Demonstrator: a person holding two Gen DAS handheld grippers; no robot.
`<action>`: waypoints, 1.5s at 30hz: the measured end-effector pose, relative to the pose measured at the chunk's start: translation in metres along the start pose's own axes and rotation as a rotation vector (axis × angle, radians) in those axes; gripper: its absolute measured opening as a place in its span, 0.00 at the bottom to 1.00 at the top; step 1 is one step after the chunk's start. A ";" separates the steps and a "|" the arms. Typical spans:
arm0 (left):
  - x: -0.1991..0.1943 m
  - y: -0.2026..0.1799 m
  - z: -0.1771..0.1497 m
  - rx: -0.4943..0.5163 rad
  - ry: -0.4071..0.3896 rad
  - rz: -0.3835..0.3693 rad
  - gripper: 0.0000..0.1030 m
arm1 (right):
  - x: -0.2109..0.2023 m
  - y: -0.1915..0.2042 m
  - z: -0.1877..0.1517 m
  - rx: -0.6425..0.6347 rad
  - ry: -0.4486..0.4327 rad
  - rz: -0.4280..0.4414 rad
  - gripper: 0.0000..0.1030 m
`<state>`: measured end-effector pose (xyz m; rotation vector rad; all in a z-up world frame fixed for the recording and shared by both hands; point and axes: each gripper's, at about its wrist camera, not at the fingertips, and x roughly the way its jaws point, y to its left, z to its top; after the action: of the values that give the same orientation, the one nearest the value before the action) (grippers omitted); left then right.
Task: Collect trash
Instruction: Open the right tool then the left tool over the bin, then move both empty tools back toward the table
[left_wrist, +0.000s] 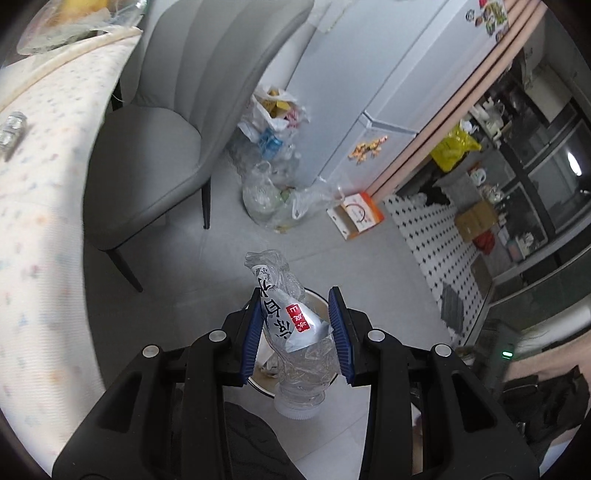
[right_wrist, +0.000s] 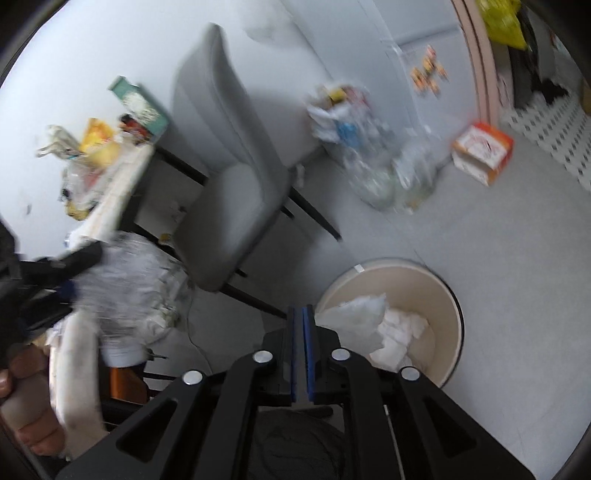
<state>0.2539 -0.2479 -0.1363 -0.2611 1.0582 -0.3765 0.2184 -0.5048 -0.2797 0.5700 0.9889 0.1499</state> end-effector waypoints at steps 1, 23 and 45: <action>0.003 -0.001 -0.001 0.003 0.005 0.003 0.34 | 0.007 -0.007 -0.002 0.018 0.013 -0.014 0.47; 0.066 -0.057 -0.016 0.061 0.148 -0.125 0.75 | -0.062 -0.055 -0.022 0.114 -0.089 -0.096 0.63; -0.067 0.003 0.003 0.013 -0.125 -0.026 0.94 | -0.096 0.059 -0.012 -0.050 -0.168 -0.034 0.89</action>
<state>0.2277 -0.2166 -0.0828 -0.2836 0.9302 -0.3848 0.1635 -0.4856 -0.1822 0.5115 0.8294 0.0944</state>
